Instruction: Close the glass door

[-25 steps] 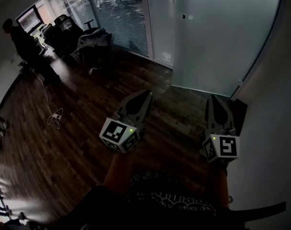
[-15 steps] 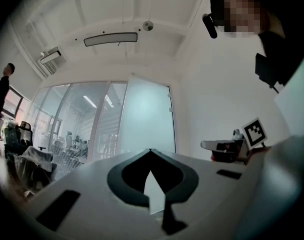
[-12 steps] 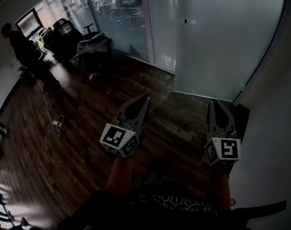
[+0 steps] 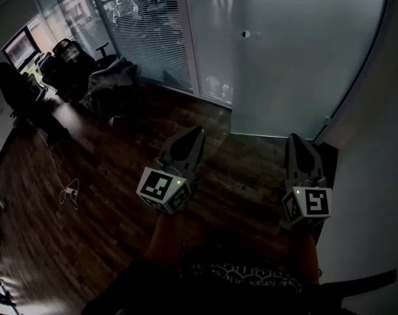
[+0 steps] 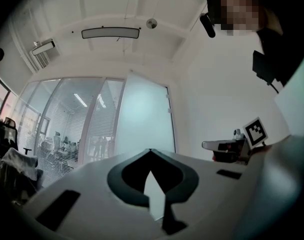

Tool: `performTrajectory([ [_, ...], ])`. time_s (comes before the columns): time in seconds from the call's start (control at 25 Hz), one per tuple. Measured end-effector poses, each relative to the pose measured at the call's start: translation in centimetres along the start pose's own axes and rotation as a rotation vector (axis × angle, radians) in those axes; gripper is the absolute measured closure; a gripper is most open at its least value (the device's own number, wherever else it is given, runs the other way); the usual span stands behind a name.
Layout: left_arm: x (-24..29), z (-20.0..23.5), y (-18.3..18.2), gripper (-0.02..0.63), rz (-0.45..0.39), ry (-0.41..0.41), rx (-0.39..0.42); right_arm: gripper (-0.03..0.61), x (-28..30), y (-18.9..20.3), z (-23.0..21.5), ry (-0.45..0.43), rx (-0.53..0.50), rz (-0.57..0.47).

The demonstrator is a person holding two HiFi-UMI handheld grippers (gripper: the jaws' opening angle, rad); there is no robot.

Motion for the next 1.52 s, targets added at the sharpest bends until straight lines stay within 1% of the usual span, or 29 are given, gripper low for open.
performTrajectory([
  [0.16,1.6,2.8,0.3,0.612,0.000,0.014,-0.003,0.575,2.4,0.5,0.1,0.022,0.004,0.006],
  [0.28,3.0,3.8,-0.1,0.612,0.003,0.020,-0.034,0.575,4.1,1.0,-0.2,0.032,0.022,0.026],
  [0.36,3.8,4.2,-0.2,0.612,0.007,0.027,-0.049,0.575,4.8,1.3,-0.7,0.045,0.034,0.020],
  [0.52,5.1,5.6,0.1,0.612,0.014,0.037,-0.042,0.575,6.6,1.7,-0.9,0.059,0.015,0.006],
  [0.6,5.8,6.9,1.1,0.612,0.013,0.045,-0.019,0.575,7.7,1.8,-1.0,0.073,0.009,0.015],
  [0.68,6.7,7.7,1.6,0.611,0.016,0.042,-0.017,0.575,8.8,2.2,-1.3,0.080,0.012,0.016],
  [0.92,10.5,10.1,1.6,0.612,0.012,0.022,-0.010,0.575,13.3,2.8,-3.0,0.062,0.020,0.009],
  [1.04,13.0,10.6,1.1,0.612,0.016,-0.005,-0.038,0.575,16.1,3.6,-4.2,0.051,0.012,0.003],
  [1.12,14.5,10.9,1.2,0.612,0.016,-0.016,-0.043,0.575,17.8,4.3,-5.2,0.042,0.008,-0.005],
  [1.28,17.3,12.6,2.3,0.612,0.008,-0.031,-0.016,0.575,20.8,5.2,-7.1,0.015,0.008,-0.009],
  [1.36,18.8,13.0,2.4,0.612,0.007,-0.047,-0.023,0.575,22.1,5.3,-8.0,0.008,0.009,-0.006],
  [1.52,21.4,13.4,2.9,0.612,0.007,-0.045,-0.007,0.575,24.5,6.2,-9.6,-0.004,0.004,-0.003],
])
Point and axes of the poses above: the fingertips, and each gripper's own axes: x forward along the fingers, z to its left, y out of its underside, the point moved 10 cm from there along -x, backward along the fingers, and after that the axes turned 5 degrees about -x, right-handed, at the moved point
